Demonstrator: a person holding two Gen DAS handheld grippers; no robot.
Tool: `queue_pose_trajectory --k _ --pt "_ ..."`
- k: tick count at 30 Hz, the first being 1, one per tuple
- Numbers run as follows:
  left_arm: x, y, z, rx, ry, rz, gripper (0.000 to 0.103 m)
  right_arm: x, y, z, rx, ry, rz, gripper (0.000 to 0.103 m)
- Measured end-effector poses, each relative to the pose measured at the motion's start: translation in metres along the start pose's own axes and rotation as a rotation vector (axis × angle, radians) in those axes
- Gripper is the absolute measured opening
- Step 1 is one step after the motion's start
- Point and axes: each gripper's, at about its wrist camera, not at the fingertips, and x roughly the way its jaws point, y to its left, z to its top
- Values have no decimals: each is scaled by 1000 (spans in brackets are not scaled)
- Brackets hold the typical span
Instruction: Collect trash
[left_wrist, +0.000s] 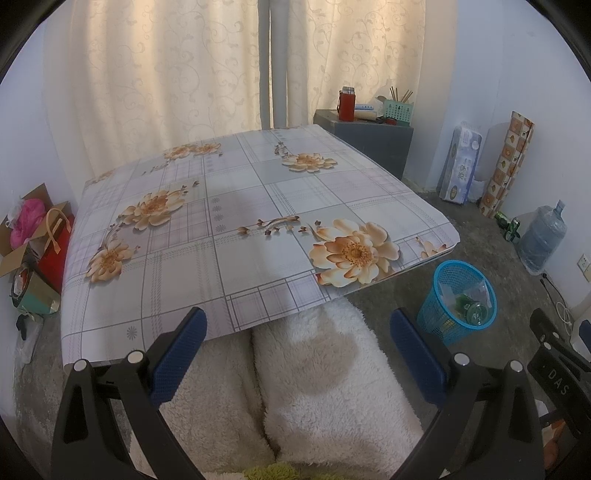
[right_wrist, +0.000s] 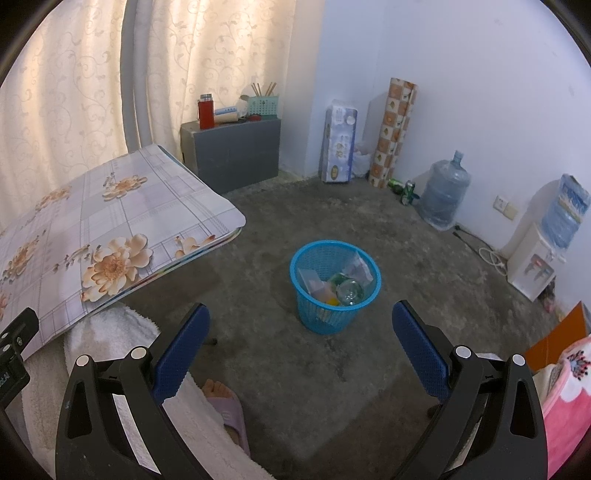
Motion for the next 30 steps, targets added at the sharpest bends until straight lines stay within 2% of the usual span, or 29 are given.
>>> queue_pose_trajectory --k 30 --pt "1 -1 -2 7 6 -6 97 0 -7 0 -4 2 4 95"
